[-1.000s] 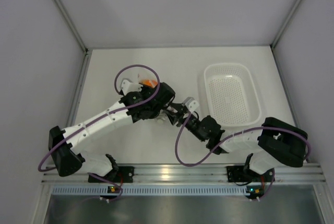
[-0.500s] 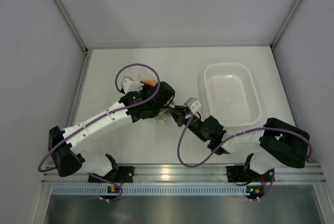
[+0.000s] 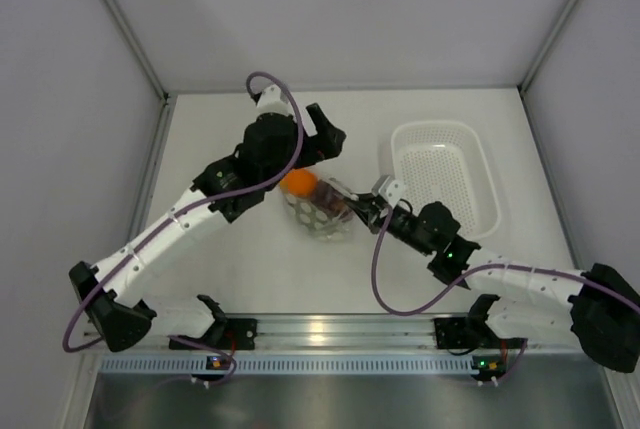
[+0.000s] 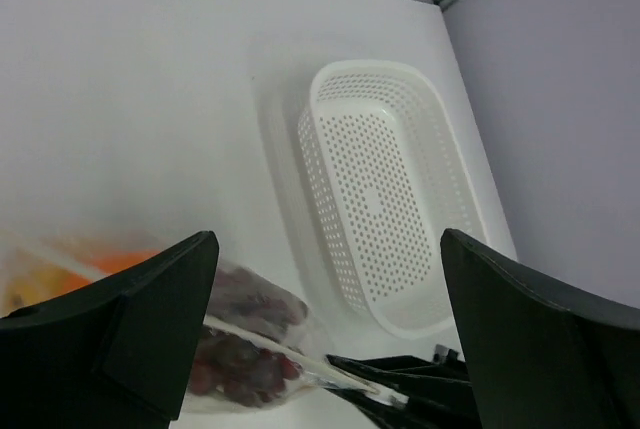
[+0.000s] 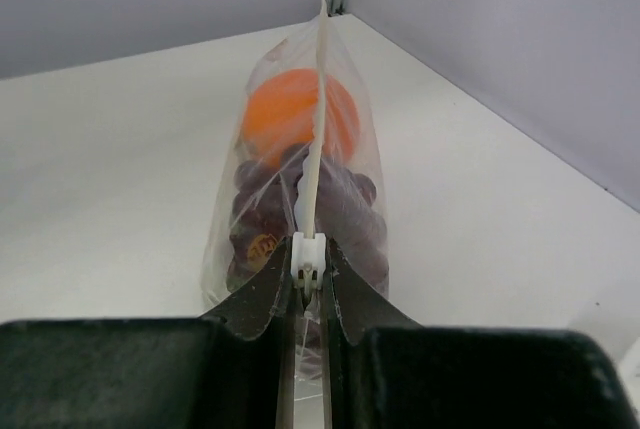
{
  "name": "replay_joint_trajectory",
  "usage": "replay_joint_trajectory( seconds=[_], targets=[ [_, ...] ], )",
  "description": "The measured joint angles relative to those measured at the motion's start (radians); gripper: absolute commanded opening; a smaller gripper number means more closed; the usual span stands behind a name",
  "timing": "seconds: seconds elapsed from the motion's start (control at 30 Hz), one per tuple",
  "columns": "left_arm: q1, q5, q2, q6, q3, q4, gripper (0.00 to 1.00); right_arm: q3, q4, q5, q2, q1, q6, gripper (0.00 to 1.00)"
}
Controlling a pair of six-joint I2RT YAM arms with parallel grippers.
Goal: Open the zip-top bag and remove the fake food
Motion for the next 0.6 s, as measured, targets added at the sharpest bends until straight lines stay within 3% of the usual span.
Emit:
replay_joint_trajectory(
  seconds=[0.13, 0.37, 0.6],
  targets=[
    [0.124, 0.389, -0.003, 0.335, 0.004, 0.088, 0.99, 0.027, -0.169, -0.091, -0.087, -0.053, -0.035, 0.0],
    [0.121, 0.935, -0.07, 0.861, -0.155, 0.173, 0.93, 0.087, -0.373, -0.242, -0.131, -0.103, -0.074, 0.0],
    [0.121, 1.141, -0.028, 1.153, -0.139, 0.071, 0.73, 0.123, -0.501, -0.342, -0.153, -0.137, -0.101, 0.0]
  ],
)
